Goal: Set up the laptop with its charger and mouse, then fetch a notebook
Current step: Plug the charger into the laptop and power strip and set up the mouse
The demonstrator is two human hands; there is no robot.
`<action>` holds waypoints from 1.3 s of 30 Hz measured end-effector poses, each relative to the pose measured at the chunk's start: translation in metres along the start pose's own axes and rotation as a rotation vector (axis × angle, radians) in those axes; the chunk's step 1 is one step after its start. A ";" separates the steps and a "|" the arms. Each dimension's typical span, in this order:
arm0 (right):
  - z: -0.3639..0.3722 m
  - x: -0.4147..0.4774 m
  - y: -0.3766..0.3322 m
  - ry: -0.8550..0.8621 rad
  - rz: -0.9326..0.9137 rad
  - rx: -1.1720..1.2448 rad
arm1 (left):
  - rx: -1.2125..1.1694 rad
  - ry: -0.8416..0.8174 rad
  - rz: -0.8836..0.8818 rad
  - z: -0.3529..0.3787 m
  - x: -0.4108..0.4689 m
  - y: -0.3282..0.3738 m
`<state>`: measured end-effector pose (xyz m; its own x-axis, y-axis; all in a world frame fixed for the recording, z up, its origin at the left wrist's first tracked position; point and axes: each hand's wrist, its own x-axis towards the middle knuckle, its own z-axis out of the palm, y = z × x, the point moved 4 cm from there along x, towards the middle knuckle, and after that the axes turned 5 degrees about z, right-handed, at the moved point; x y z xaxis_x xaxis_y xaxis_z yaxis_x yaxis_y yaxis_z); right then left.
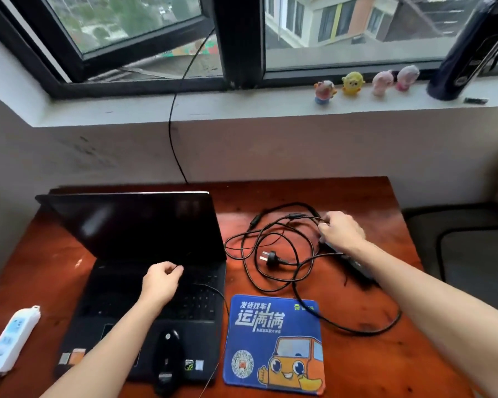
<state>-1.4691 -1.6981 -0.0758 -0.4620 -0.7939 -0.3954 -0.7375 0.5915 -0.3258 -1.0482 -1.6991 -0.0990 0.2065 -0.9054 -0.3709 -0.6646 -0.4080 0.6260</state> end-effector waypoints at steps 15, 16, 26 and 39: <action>0.127 -0.123 -0.223 -0.674 -0.259 0.543 | -0.205 0.061 -0.304 -0.042 -0.040 -0.136; 0.138 -0.119 -0.221 -0.662 -0.218 0.555 | -0.175 0.013 -0.259 -0.038 -0.049 -0.134; 0.169 -0.103 -0.209 -0.429 -0.334 -0.112 | 0.353 -0.240 -0.086 0.007 -0.100 -0.125; 0.194 -0.104 -0.178 -0.532 -0.265 0.154 | -0.066 0.163 -0.236 -0.050 -0.021 -0.126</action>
<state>-1.1947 -1.6934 -0.1431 0.0659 -0.7606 -0.6458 -0.6960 0.4288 -0.5760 -0.9333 -1.6346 -0.1357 0.4658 -0.7894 -0.3999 -0.5372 -0.6114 0.5811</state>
